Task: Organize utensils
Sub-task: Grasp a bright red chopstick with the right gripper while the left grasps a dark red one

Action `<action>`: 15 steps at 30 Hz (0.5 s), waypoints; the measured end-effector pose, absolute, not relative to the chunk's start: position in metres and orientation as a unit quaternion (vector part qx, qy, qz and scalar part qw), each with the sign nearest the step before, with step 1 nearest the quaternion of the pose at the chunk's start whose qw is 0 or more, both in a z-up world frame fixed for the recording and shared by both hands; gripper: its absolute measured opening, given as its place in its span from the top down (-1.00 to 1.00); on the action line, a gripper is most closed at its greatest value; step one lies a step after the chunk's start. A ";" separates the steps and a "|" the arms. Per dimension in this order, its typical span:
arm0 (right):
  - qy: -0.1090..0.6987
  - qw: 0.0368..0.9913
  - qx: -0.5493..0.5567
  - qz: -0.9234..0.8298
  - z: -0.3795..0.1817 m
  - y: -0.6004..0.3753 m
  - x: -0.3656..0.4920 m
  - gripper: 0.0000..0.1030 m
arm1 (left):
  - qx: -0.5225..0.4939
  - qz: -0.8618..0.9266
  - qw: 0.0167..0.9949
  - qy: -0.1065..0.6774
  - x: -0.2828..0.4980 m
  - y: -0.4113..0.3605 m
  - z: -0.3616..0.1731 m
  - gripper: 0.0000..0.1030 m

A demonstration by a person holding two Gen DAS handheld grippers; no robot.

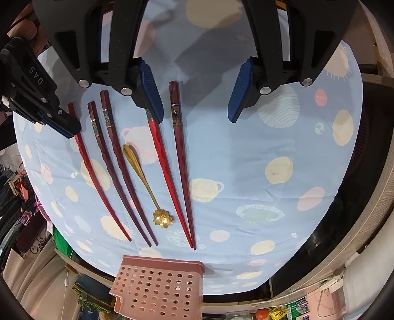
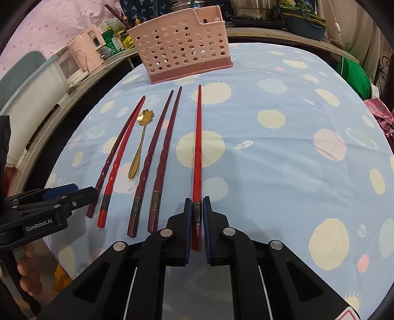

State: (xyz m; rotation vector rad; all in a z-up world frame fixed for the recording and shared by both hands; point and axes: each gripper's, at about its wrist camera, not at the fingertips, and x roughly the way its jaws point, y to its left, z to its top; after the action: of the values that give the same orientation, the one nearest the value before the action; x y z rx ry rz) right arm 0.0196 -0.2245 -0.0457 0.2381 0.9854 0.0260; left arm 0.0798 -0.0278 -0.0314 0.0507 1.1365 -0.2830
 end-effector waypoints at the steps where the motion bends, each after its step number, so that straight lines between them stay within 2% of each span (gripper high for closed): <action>1: 0.471 0.874 0.117 0.013 -0.046 -0.225 0.019 0.85 | 0.024 -0.134 0.832 0.537 0.080 -0.027 -0.033 0.03; 9: 0.470 0.874 0.119 0.011 -0.046 -0.225 0.020 0.85 | 0.032 -0.132 0.833 0.537 0.078 -0.027 -0.036 0.10; 13: 0.470 0.875 0.118 0.012 -0.046 -0.224 0.020 0.85 | 0.035 -0.132 0.835 0.533 0.077 -0.029 -0.036 0.33; 15: 0.469 0.875 0.117 0.011 -0.046 -0.224 0.020 0.85 | 0.039 -0.132 0.836 0.532 0.077 -0.030 -0.036 0.35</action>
State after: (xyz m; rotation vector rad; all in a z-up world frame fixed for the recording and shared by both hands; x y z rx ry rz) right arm 0.0200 -0.2243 -0.0464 0.2440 0.9801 0.0235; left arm 0.0766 -0.0298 -0.0362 0.0818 1.1254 -0.2801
